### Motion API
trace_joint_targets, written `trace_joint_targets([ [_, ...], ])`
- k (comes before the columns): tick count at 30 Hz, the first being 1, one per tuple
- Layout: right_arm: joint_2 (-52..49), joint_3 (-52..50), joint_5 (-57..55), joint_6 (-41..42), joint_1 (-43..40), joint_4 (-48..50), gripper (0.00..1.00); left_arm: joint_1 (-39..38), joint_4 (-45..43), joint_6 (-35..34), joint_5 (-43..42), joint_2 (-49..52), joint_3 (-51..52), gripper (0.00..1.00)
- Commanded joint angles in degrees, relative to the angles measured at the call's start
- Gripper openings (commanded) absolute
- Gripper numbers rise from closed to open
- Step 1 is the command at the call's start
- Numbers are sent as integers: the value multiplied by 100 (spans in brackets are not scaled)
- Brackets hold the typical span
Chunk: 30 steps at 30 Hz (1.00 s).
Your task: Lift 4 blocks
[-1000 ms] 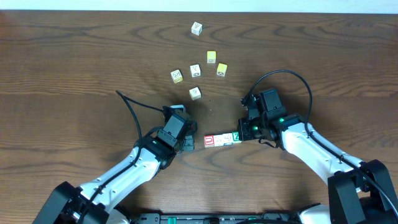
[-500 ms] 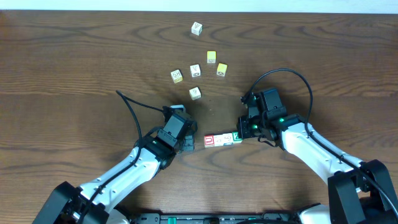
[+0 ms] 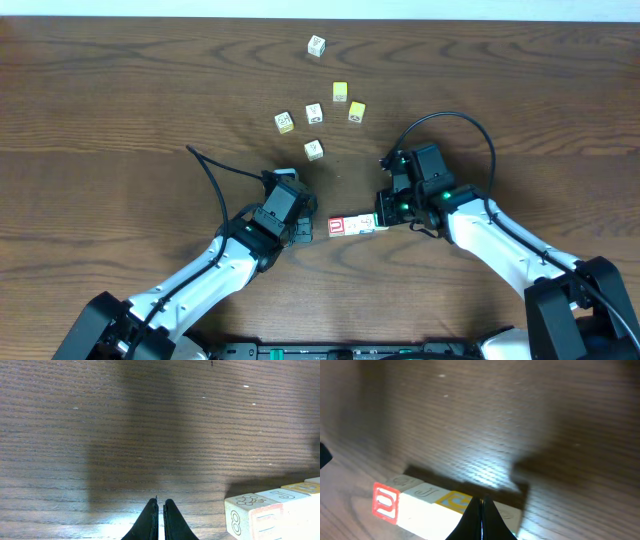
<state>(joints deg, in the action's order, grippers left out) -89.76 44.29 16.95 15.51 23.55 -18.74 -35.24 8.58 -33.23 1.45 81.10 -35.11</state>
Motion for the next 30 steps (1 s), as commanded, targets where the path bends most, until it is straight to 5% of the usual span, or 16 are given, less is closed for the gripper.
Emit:
trace_joint_targets([
  [1,-70,74,-15,35,133,9,1,42,11,-52,9,-83,68,7],
  [30,-70,70,-256,79,142,-101,1,42,11,-50,9,-83,68,7],
])
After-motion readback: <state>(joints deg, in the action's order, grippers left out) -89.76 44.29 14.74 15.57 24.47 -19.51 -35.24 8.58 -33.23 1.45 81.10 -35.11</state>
